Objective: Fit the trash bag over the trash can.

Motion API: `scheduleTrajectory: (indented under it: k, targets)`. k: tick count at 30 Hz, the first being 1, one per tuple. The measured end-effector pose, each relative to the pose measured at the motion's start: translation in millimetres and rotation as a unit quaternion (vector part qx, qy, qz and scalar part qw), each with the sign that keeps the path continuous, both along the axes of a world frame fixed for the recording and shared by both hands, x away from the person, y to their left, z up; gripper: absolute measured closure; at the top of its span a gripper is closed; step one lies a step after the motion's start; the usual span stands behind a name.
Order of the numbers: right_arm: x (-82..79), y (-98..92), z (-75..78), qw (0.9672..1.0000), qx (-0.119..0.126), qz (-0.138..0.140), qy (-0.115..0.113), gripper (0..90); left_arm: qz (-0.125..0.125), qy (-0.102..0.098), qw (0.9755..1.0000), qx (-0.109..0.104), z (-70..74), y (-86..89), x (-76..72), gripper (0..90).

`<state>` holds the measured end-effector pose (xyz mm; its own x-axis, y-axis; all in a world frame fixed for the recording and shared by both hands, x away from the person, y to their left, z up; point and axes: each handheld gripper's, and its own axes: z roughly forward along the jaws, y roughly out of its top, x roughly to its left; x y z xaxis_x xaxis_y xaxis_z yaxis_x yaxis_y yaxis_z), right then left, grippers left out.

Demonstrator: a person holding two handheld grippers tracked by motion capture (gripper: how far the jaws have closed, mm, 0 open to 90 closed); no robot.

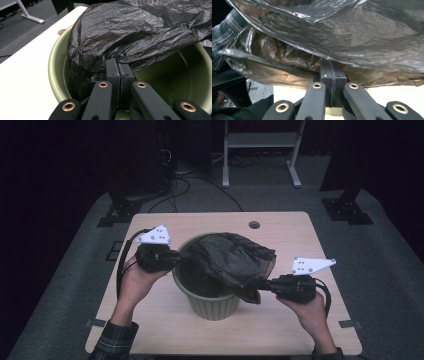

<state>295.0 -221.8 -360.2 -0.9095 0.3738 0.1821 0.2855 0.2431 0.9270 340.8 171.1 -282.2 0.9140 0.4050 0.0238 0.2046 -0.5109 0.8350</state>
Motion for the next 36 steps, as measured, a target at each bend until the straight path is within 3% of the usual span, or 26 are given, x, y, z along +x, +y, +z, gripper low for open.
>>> scheduleTrajectory:
  k: [3, 5, 8, 18, 20, 24, 25, 29, 36]
  targets:
    - [-1.6, -1.5, 0.8, 1.0000, 0.001, -0.002, -0.003, 89.1, 0.002, 0.001, 1.0000, -0.002, 0.4, 1.4, -1.0, 89.4]
    - [-4.7, -4.7, 1.0, 1.0000, 0.007, -0.006, -0.001, 71.2, 0.001, 0.002, 1.0000, -0.001, 0.2, 0.6, -1.0, 89.4]
    - [-12.8, -10.7, -0.4, 0.9999, 0.004, -0.013, 0.000, 58.9, -0.002, 0.002, 1.0000, 0.001, -0.6, -2.1, -0.5, 89.4]
    - [-45.4, -13.4, -11.1, 0.9994, -0.017, -0.027, -0.010, 41.1, -0.007, 0.005, 1.0000, 0.002, -1.9, -12.5, -0.6, 89.5]
    - [-46.5, -10.1, -8.9, 0.9993, -0.011, -0.031, -0.016, 44.7, -0.010, 0.006, 0.9999, 0.002, -1.7, -13.6, -0.9, 89.5]
    - [-44.7, -7.2, -3.1, 0.9991, 0.004, -0.023, -0.035, 81.5, -0.011, 0.006, 0.9999, 0.004, -1.7, -12.7, -2.1, 89.5]
    - [-43.9, -7.2, -2.0, 0.9990, 0.006, -0.022, -0.040, 87.1, -0.010, 0.007, 0.9999, 0.002, -1.9, -11.4, -2.5, 89.5]
    - [-39.4, -11.3, -1.0, 0.9982, 0.000, -0.044, -0.042, 89.8, -0.004, 0.007, 1.0000, -0.006, -2.0, 0.9, -4.3, 89.4]
    - [-26.1, -34.5, -4.4, 0.9956, 0.004, -0.087, -0.035, 89.8, 0.020, 0.006, 0.9996, -0.022, -3.0, 31.9, -12.3, 89.4]
